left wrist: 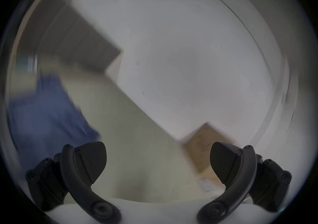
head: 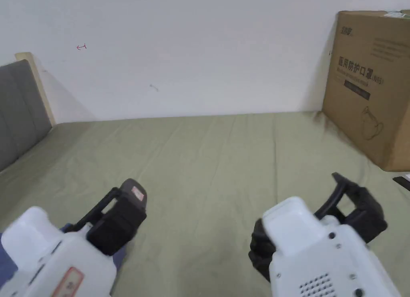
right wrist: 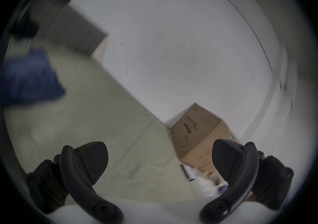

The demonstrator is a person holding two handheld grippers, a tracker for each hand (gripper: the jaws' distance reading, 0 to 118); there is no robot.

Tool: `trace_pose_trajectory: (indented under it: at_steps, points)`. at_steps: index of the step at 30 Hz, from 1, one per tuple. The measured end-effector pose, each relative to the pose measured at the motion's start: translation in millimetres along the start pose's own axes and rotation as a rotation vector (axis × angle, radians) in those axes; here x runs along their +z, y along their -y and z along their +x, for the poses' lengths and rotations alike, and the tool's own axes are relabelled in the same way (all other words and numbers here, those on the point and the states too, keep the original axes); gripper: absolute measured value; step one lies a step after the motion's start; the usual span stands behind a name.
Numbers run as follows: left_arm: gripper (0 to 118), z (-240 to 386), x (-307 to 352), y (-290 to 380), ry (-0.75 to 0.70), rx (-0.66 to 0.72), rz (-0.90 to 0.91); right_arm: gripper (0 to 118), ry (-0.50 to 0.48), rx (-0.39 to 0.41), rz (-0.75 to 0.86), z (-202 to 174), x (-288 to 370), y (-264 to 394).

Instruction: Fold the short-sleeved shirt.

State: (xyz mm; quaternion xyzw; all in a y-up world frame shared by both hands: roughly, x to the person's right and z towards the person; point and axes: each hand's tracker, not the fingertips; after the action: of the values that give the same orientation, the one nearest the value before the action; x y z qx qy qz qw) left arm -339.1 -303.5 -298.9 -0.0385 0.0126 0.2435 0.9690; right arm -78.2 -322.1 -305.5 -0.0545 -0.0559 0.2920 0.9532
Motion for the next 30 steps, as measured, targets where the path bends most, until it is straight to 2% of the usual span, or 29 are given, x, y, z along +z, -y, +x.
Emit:
trace_pose_trajectory:
  at_steps: [2,4,5,6,7,10,12,17,21,23,24,25,27,28,30]
  points:
    - [118,27.0,4.1,-1.0,-0.048,-0.388,0.058,118,-0.059,-0.335,0.026,24.3,1.4,-2.9]
    - [118,43.8,9.5,8.2,-0.044,-0.660,0.084,118,-0.132,-0.672,0.021,44.5,-2.8,7.1]
    - [118,48.0,10.5,14.2,-0.045,-0.746,0.079,118,-0.146,-0.789,0.018,45.7,0.2,9.1]
    - [118,49.5,11.2,18.4,-0.042,-0.786,0.070,118,-0.129,-0.841,0.007,45.6,-1.5,16.3]
    - [118,47.1,11.9,21.9,-0.036,-0.757,0.052,118,-0.102,-0.847,-0.030,44.1,-2.4,23.3]
    - [118,38.9,10.8,21.7,0.048,-0.614,-0.020,118,-0.044,-0.728,-0.067,37.0,-6.3,35.2]
    - [118,36.4,11.0,16.9,0.063,-0.580,-0.014,118,-0.040,-0.666,-0.072,34.8,-6.0,32.5]
    - [118,37.4,15.2,9.0,0.067,-0.542,0.041,118,-0.042,-0.650,-0.008,32.8,4.7,10.6]
    - [118,37.4,14.6,6.7,0.065,-0.498,0.010,117,-0.036,-0.564,0.015,27.9,11.3,1.5]
    - [116,35.6,16.0,5.5,0.088,-0.457,-0.018,112,-0.028,-0.549,0.022,25.7,14.9,-2.3]
    - [102,35.1,16.3,4.7,0.091,-0.446,-0.013,99,-0.032,-0.553,0.021,26.3,15.7,-3.9]
    - [75,35.5,14.6,3.9,0.080,-0.441,-0.014,81,-0.046,-0.569,0.015,35.0,7.6,4.0]
    - [7,37.0,10.5,4.4,-0.009,-0.461,-0.015,28,-0.071,-0.619,0.001,37.7,5.8,4.6]
    - [4,36.6,11.1,7.2,-0.017,-0.485,0.013,15,-0.068,-0.628,-0.002,38.0,6.1,5.5]
    - [0,35.9,13.0,8.8,-0.010,-0.529,0.014,3,-0.055,-0.622,-0.003,38.1,6.5,5.1]
